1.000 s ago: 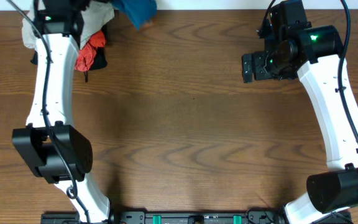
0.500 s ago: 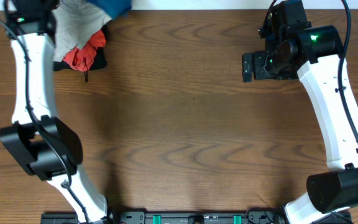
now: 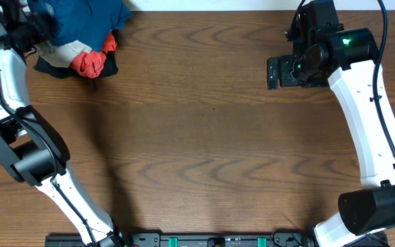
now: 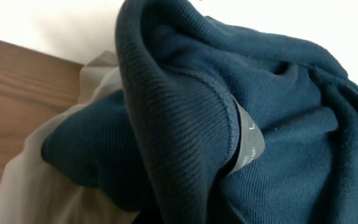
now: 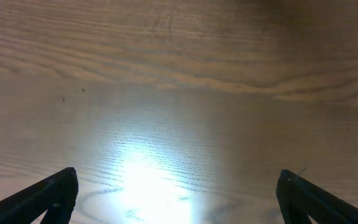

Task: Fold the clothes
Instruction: 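Lower the shirt onto the clothes pile and press it down with the left gripper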

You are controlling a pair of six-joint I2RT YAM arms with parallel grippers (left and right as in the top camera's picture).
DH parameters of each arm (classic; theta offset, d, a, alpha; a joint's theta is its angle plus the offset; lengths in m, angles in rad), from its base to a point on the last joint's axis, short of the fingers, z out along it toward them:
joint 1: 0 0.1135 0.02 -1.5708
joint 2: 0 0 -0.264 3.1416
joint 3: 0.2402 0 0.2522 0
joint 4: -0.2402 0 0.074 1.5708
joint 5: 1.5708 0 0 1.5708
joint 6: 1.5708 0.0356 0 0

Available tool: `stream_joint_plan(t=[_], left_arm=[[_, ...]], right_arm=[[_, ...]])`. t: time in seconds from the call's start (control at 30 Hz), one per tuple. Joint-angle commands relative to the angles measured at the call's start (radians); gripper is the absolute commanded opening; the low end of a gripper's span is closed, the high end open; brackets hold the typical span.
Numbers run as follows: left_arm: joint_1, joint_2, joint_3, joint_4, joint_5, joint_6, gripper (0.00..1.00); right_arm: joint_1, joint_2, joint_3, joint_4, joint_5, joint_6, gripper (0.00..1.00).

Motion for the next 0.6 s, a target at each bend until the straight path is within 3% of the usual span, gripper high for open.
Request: stream_joint_plan(t=[0.0, 0.1, 0.17, 0.27, 0.4, 0.43, 0.47, 0.57], left_arm=[[0.018, -0.013, 0.023, -0.028, 0.018, -0.006, 0.06], [0.031, -0.016, 0.023, -0.052, 0.018, -0.009, 0.06], [0.034, -0.023, 0.023, -0.070, 0.018, -0.010, 0.31], [0.033, -0.058, 0.023, -0.101, 0.018, -0.008, 0.55], [0.034, -0.150, 0.023, -0.116, -0.001, -0.005, 0.75], [0.036, -0.178, 0.023, -0.117, -0.022, -0.006, 0.92], [0.036, -0.206, 0.023, -0.121, -0.058, -0.012, 0.98], [0.036, -0.302, 0.023, -0.140, -0.160, -0.028, 0.98]], right_arm=[[0.010, 0.001, 0.001, 0.003, 0.000, 0.011, 0.99], [0.010, 0.001, 0.001, -0.007, -0.008, 0.011, 0.99], [0.010, 0.001, 0.001, -0.011, -0.008, 0.011, 0.99], [0.010, 0.001, 0.001, -0.011, -0.008, 0.011, 0.99], [0.009, 0.001, 0.001, -0.011, -0.008, 0.011, 0.99], [0.009, 0.001, 0.001, -0.011, -0.007, 0.011, 0.99], [0.008, 0.001, 0.001, -0.011, -0.008, 0.011, 0.99], [0.008, 0.001, 0.001, -0.010, -0.007, 0.010, 0.99]])
